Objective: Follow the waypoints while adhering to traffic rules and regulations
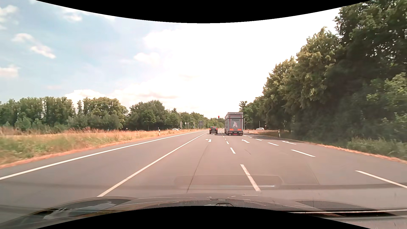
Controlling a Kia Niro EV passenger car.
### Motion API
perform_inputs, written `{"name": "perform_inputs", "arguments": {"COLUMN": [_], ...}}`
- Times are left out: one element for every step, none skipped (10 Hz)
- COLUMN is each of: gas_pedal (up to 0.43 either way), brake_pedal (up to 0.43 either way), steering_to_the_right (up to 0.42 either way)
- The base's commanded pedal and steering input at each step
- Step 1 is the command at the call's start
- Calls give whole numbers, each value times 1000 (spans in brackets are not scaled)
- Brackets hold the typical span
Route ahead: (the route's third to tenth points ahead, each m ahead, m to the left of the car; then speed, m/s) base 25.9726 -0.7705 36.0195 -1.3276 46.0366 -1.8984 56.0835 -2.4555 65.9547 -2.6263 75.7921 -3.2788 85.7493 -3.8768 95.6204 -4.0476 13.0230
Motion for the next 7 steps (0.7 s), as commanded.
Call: {"name": "perform_inputs", "arguments": {"gas_pedal": [0,0,0,0,0,0,20], "brake_pedal": [0,0,0,0,0,0,0], "steering_to_the_right": [6,6,6,7,7,7,7]}}
